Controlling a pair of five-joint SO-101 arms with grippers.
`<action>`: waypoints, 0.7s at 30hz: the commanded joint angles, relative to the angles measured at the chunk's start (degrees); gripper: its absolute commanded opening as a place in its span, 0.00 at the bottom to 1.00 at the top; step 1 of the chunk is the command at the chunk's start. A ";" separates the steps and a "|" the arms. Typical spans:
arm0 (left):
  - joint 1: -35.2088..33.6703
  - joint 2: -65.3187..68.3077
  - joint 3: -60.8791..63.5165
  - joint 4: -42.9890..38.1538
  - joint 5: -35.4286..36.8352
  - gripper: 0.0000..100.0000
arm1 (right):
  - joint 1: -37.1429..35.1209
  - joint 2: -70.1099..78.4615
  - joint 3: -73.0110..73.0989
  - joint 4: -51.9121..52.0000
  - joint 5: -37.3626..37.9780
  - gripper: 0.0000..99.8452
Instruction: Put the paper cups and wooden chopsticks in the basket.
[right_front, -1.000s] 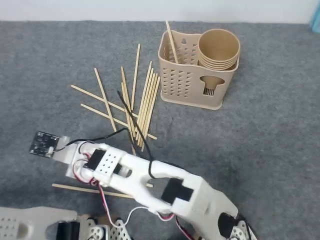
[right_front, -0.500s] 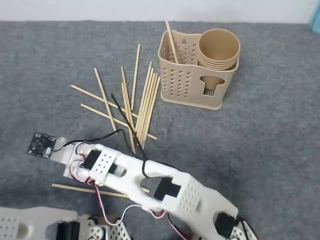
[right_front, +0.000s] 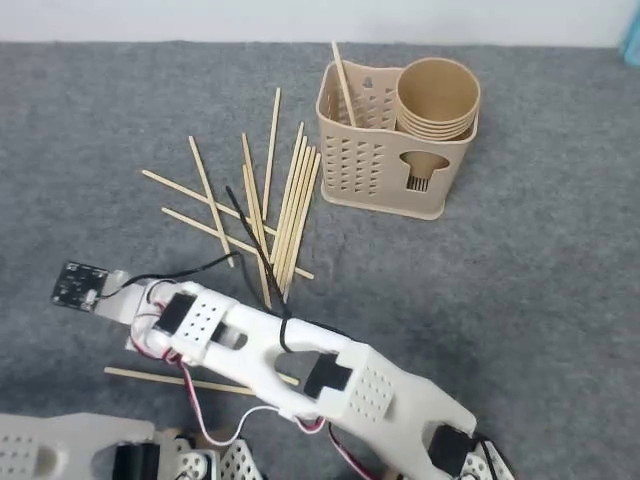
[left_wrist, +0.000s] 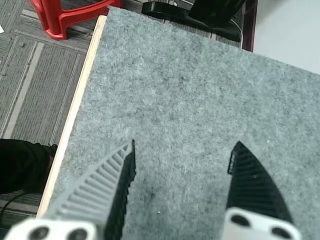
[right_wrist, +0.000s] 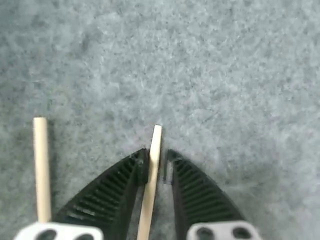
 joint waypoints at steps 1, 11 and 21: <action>0.26 -0.35 -0.22 -0.18 -0.44 0.29 | 0.48 0.13 -8.09 9.27 -0.53 0.02; 1.23 -0.44 -0.31 0.26 -0.44 0.29 | 5.05 0.04 -45.19 42.77 -0.70 0.01; 6.33 -3.87 -1.19 12.13 -0.18 0.29 | 9.10 -12.35 -72.00 59.65 -0.88 0.01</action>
